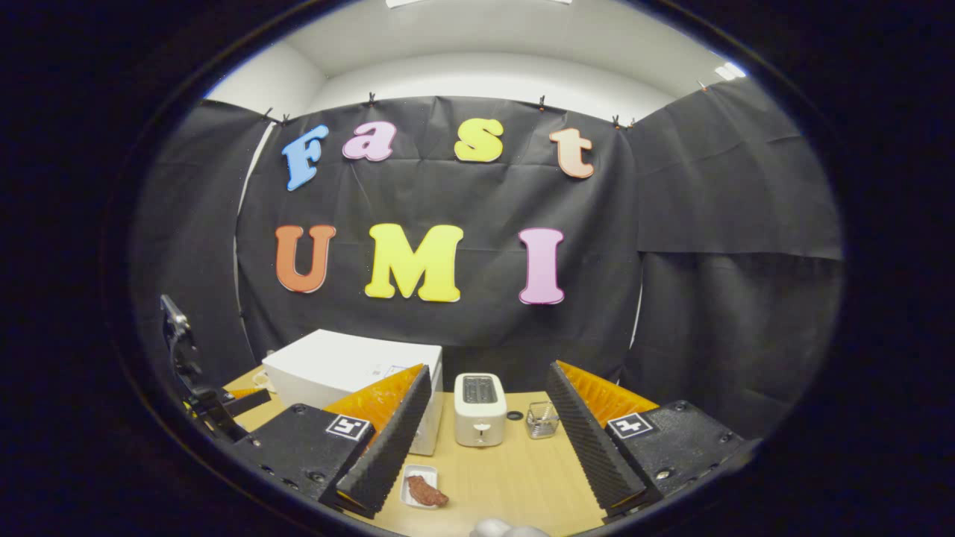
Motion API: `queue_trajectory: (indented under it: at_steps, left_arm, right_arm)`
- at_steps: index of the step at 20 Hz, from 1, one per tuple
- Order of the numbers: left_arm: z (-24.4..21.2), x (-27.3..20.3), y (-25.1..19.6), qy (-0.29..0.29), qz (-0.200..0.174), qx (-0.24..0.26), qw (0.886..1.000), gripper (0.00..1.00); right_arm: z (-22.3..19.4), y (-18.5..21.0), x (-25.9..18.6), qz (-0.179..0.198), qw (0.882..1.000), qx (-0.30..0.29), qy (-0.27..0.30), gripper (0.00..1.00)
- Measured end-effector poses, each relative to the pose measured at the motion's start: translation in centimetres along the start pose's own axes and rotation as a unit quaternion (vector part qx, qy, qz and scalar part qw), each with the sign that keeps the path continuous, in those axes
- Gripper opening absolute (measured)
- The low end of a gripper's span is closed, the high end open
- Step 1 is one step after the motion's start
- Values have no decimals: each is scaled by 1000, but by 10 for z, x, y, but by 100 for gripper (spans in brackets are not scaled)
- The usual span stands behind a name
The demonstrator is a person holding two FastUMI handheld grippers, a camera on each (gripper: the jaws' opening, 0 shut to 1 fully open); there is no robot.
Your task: Open the microwave oven with the left hand, put the food in, and close the microwave oven.
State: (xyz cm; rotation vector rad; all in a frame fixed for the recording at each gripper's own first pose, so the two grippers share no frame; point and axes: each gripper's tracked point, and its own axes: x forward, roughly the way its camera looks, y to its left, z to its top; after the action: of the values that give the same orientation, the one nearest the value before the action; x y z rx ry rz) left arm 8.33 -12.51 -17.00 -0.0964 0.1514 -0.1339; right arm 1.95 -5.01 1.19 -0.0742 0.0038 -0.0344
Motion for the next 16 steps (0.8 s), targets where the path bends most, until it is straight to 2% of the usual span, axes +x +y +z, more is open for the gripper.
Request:
queue_trajectory:
  at_steps: [6, 7, 8, 9, 16]
  left_arm:
    - [-55, 77, -42, 16, -8, 16, 1000, 96]
    - [-62, 89, -45, 17, -8, 18, 1000, 97]
    - [-67, 100, -48, 21, -7, 19, 1000, 97]
    - [-70, 109, -49, 22, -4, 19, 1000, 97]
    - [-76, 134, -53, 25, -4, 25, 999, 96]
  right_arm:
    - [-18, -22, -5, -30, 998, -41, 26, 100]
    - [-22, -23, -5, -32, 998, -38, 31, 96]
    - [-24, -26, -5, -35, 998, -35, 36, 100]
    - [-28, -29, -3, -38, 998, -34, 39, 100]
    - [-38, -38, 3, -46, 997, -24, 52, 100]
